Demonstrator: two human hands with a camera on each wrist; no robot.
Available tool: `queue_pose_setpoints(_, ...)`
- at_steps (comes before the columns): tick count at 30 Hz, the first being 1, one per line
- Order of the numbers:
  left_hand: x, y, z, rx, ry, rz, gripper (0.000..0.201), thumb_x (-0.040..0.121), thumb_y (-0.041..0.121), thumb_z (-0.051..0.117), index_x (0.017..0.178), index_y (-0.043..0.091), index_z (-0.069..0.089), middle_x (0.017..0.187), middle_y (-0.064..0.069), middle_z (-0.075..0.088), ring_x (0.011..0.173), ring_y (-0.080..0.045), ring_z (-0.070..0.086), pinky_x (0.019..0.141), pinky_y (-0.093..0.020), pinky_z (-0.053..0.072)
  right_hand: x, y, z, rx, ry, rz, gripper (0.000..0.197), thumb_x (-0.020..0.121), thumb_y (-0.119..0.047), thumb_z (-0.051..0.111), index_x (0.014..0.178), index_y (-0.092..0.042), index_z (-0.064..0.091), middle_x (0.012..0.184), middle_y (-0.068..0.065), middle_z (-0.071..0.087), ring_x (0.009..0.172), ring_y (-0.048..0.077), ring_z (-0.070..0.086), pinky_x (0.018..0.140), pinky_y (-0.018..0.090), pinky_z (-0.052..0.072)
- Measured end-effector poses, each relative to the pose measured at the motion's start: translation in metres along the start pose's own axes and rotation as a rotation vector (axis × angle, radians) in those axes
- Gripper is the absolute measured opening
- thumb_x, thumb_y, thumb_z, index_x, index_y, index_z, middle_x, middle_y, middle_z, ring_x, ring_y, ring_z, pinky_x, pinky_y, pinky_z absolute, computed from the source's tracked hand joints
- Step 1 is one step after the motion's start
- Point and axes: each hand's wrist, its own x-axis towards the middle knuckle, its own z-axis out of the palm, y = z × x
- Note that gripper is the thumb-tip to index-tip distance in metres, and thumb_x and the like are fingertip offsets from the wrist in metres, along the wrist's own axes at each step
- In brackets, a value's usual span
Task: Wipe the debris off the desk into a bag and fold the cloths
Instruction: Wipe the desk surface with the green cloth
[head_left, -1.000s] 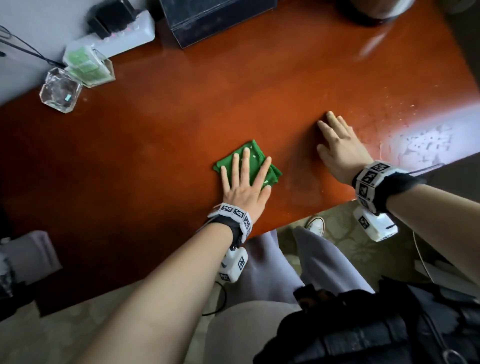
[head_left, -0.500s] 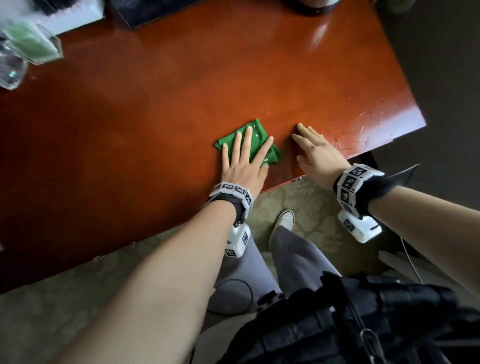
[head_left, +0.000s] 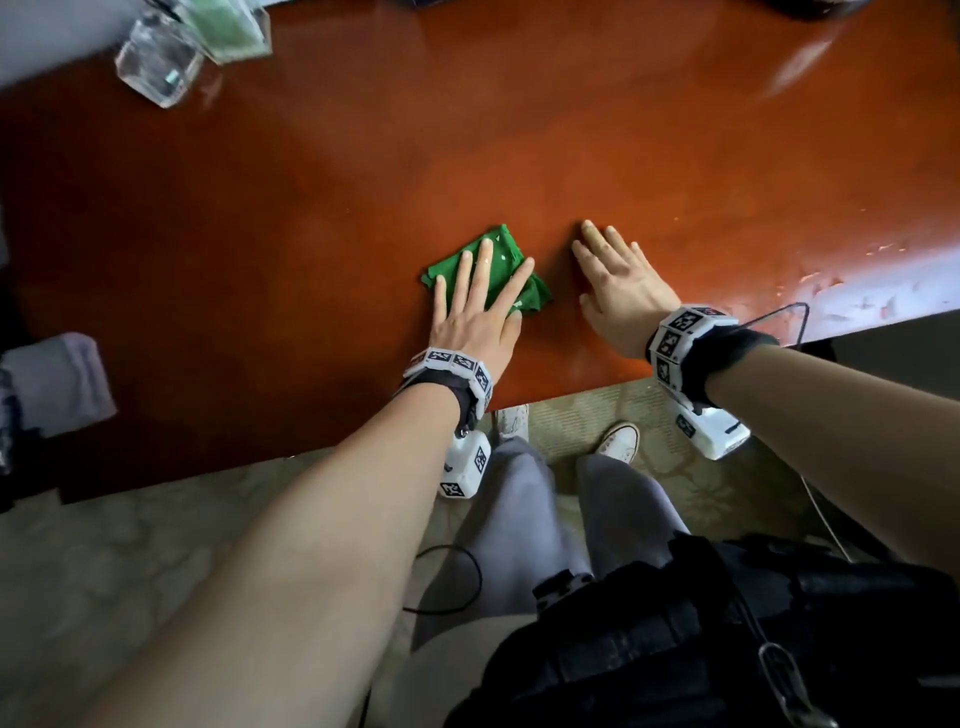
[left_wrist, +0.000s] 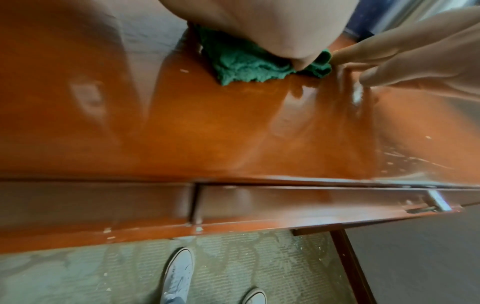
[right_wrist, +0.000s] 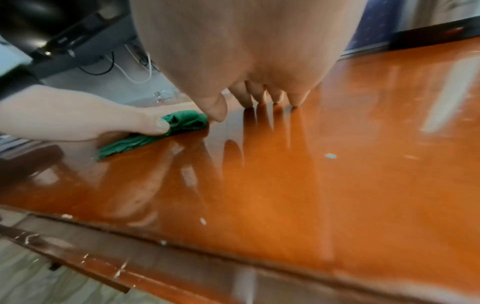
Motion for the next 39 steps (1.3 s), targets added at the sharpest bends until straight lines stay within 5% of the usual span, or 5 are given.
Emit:
queue_pose_setpoints(8,-0.045,-0.111,0.004,-0.075,0.063,-0.383,0.066,0.100,0.042,0.035,0.155,0.044,-0.002,0.166,-0.001,-0.008,0.153,-0.022,-0.004,0.122,-0.052,0.004,0.046,-0.046,0.001,-0.003,0.081,0.079,0.065,0.093,-0.019,0.044,0.150,-0.002,0.019,0.161,0.013,0.003,0.148,0.030,0.003,0.121,0.044,0.007)
queue_pose_setpoints(15,-0.003,-0.182,-0.022,-0.172,0.103,-0.568,0.076,0.098,0.036,0.043,0.158,0.027,-0.002,0.166,0.000,-0.005,0.153,-0.023,-0.002,0.121,-0.055,0.001,0.057,-0.060,0.010,0.047,0.153,0.160,0.063,0.094,-0.018,0.043,0.150,-0.002,0.020,0.161,0.013,0.005,0.148,0.032,0.003,0.121,0.044,0.006)
queue_pose_setpoints(25,0.061,-0.160,-0.033,-0.078,0.130,-0.397,0.075,0.093,0.035,0.042,0.158,0.031,0.005,0.166,0.000,-0.002,0.153,-0.023,-0.001,0.121,-0.055,0.002,0.050,-0.041,0.009,0.201,0.200,0.130,0.060,0.094,-0.016,0.045,0.150,-0.006,0.025,0.161,0.010,0.010,0.149,0.028,0.006,0.121,0.043,0.008)
queue_pose_setpoints(32,0.061,-0.106,-0.022,-0.036,0.119,-0.201,0.075,0.093,0.036,0.041,0.158,0.033,0.004,0.166,0.000,-0.001,0.153,-0.025,0.000,0.120,-0.056,0.002,-0.004,0.037,0.008,0.190,0.347,0.442,0.062,0.092,-0.018,0.045,0.151,-0.014,0.025,0.161,0.011,0.010,0.147,0.033,0.010,0.118,0.051,0.012)
queue_pose_setpoints(39,0.044,-0.031,-0.005,-0.005,0.068,-0.113,0.074,0.094,0.039,0.039,0.158,0.034,0.002,0.166,0.001,-0.003,0.153,-0.024,-0.002,0.120,-0.056,0.001,-0.038,0.078,0.005,0.100,0.264,0.282,0.060,0.093,-0.014,0.044,0.150,-0.018,0.029,0.161,0.012,0.012,0.147,0.033,0.011,0.118,0.053,0.013)
